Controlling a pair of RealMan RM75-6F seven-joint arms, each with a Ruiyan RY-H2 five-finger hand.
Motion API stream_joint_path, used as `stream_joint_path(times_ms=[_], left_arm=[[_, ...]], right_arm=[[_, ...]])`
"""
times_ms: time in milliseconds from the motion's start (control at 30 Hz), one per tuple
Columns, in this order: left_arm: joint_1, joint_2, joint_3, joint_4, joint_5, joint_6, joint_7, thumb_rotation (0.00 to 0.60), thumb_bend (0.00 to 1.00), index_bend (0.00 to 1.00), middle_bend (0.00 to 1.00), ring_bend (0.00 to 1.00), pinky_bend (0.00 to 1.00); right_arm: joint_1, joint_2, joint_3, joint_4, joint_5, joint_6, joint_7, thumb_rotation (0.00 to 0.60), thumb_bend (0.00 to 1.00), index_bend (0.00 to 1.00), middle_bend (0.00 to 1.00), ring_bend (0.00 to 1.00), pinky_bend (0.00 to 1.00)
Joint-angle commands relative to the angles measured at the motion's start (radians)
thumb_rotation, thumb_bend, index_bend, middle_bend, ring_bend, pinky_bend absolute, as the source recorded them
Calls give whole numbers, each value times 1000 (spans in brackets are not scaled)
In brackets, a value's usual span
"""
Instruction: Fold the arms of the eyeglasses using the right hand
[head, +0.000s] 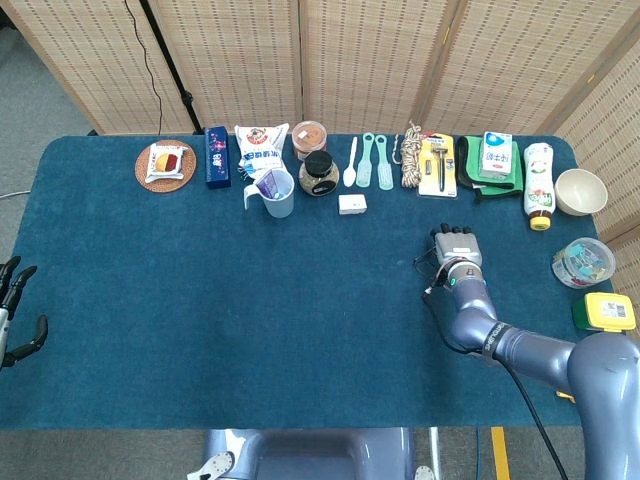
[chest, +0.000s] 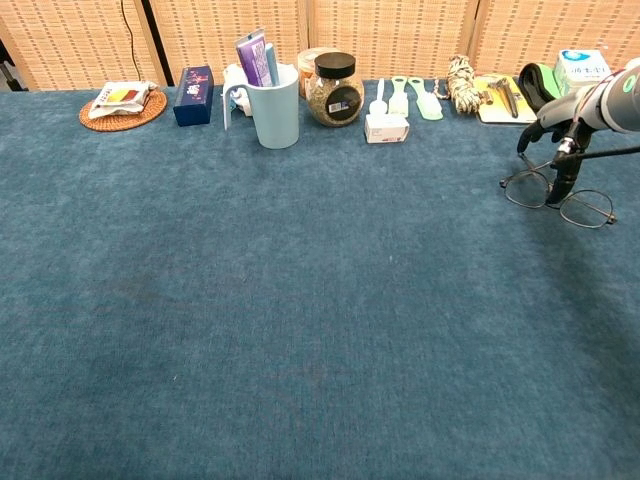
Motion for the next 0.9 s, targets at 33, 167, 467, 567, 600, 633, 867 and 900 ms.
stream_joint_path(times_ms=[33, 167, 467, 567, 600, 633, 867, 900], left_arm=[[0, -1, 0, 2, 0, 0, -2, 384, 503, 119, 0, 0, 42], [1, -1, 0, 3, 0, 1, -2, 384, 503, 119, 0, 0, 43], [3, 1, 0, 2, 0, 5, -3, 384, 503, 120, 0, 0, 43], [4, 3, 0, 0, 1, 7, -3, 384, 503, 122, 0, 0, 43], [4, 4, 0, -1, 0, 7, -1, 384, 503, 122, 0, 0, 43], [4, 4, 0, -1, 0, 7, -1, 384, 503, 122, 0, 0, 42], [3, 6, -1, -5, 1, 8, 3, 385, 503, 122, 0, 0, 42], [3, 6, -1, -6, 2, 8, 3, 385, 503, 122, 0, 0, 42]], right_arm=[[-2, -14, -5, 18, 10, -2, -8, 600, 244, 93, 0, 0, 0], [-3, -22, -4, 29, 8, -1, -12, 600, 244, 102, 0, 0, 0], [-11, -39, 1, 47, -11, 3, -14, 600, 245, 139, 0, 0, 0], [-16, -48, 3, 62, -21, 0, -14, 600, 244, 154, 0, 0, 0], [-17, -52, 2, 68, -24, 0, -17, 600, 244, 158, 0, 0, 0], [-18, -54, 2, 72, -25, 0, -19, 600, 244, 162, 0, 0, 0], [-23, -65, 6, 92, -31, -3, -27, 600, 244, 201, 0, 0, 0], [-25, -67, 7, 94, -32, -2, -28, 600, 244, 204, 0, 0, 0]])
